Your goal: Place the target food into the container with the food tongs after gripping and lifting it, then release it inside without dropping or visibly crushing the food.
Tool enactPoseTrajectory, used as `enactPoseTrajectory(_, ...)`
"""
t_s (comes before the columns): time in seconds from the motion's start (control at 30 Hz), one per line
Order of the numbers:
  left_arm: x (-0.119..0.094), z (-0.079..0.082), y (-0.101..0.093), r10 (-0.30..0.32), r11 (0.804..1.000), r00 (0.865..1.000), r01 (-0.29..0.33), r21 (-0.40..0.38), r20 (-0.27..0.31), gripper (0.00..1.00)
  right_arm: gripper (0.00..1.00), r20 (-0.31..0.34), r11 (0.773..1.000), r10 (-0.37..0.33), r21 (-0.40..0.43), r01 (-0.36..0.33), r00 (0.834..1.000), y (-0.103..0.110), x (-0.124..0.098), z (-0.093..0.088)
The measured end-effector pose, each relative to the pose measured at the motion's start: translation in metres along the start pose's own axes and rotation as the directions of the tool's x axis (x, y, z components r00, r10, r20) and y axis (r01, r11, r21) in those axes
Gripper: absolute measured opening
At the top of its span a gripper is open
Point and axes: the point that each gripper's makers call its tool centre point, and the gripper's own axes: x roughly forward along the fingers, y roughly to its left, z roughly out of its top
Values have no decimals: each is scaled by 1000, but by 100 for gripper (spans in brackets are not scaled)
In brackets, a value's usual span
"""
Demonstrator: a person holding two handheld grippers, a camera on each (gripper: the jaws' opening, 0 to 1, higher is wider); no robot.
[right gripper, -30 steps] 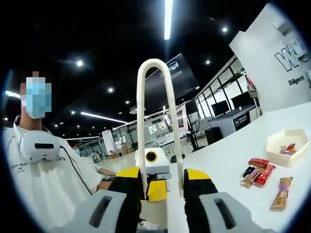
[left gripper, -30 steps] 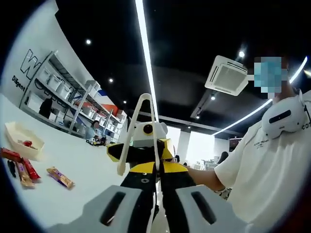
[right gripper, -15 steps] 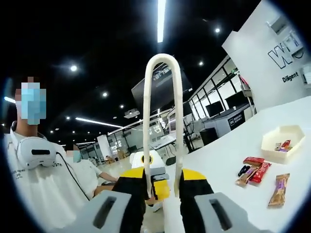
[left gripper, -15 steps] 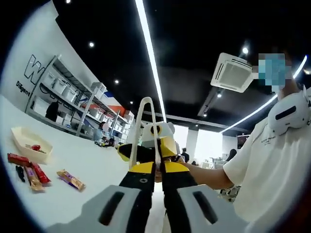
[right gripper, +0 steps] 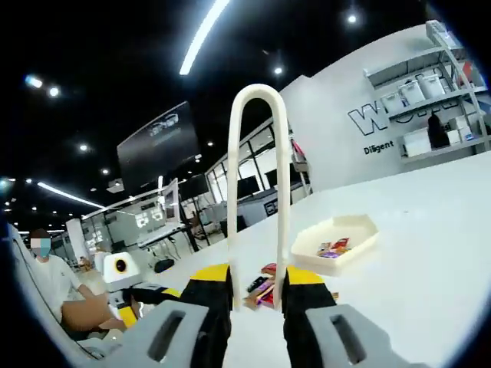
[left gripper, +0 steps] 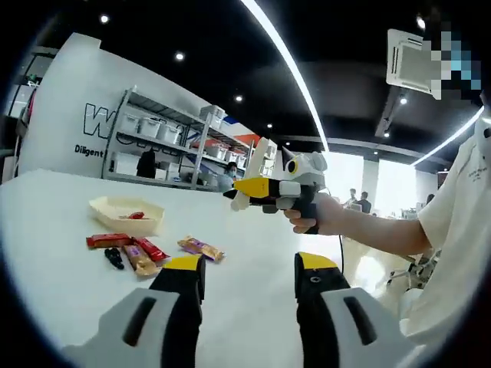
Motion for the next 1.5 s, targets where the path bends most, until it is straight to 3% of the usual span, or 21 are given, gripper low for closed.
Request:
enactPoseTrajectory(0.07, -1, -7, 4, 32, 999, 999, -33, -27, -38, 59, 18, -9, 999, -50, -7, 50, 999, -10, 7, -7)
enactPoseTrajectory(0.13, -2, -7, 5, 39, 999, 999, -40, -19, -38, 63, 18, -27, 995, -100, -12, 100, 995, -20, 12, -17)
enactPoseTrajectory(0.43, -13, -9, -2, 29, 999, 999, -29, -23, -29, 56, 20, -64, 971, -240, 0, 240, 969, -54, 28, -42)
enactPoseTrajectory(0.53, -15, -12, -1, 29, 999, 999, -30, -31, -28, 55, 20, -79, 967, -249, 25, 252, 965, -57, 34, -49)
enactPoseTrajectory(0.63, -18, -14, 0, 31, 999, 999, -32, -42, -26, 53, 20, -78, 950, -312, -57, 309, 947, -67, 37, -52)
enactPoseTrajectory(0.67, -19, -14, 1, 32, 999, 999, -34, -43, -26, 53, 21, -76, 946, -319, -83, 312, 945, -69, 38, -52)
enactPoseTrajectory(0.97, -25, -12, 7, 49, 998, 999, -49, -47, -10, 51, 22, -80, 943, -332, -58, 328, 940, -67, 53, -58)
enactPoseTrajectory(1.07, -27, -12, 8, 55, 997, 998, -55, -48, -14, 51, 23, -89, 923, -374, -138, 360, 923, -74, 52, -62)
enactPoseTrajectory(1.33, -28, -15, 10, 60, 997, 998, -61, -46, -24, 50, 23, -94, 909, -382, -219, 356, 919, -76, 54, -67)
enactPoseTrajectory(1.5, -26, -15, 9, 55, 997, 998, -57, -45, -29, 50, 20, -99, 914, -383, -187, 360, 919, -78, 53, -66)
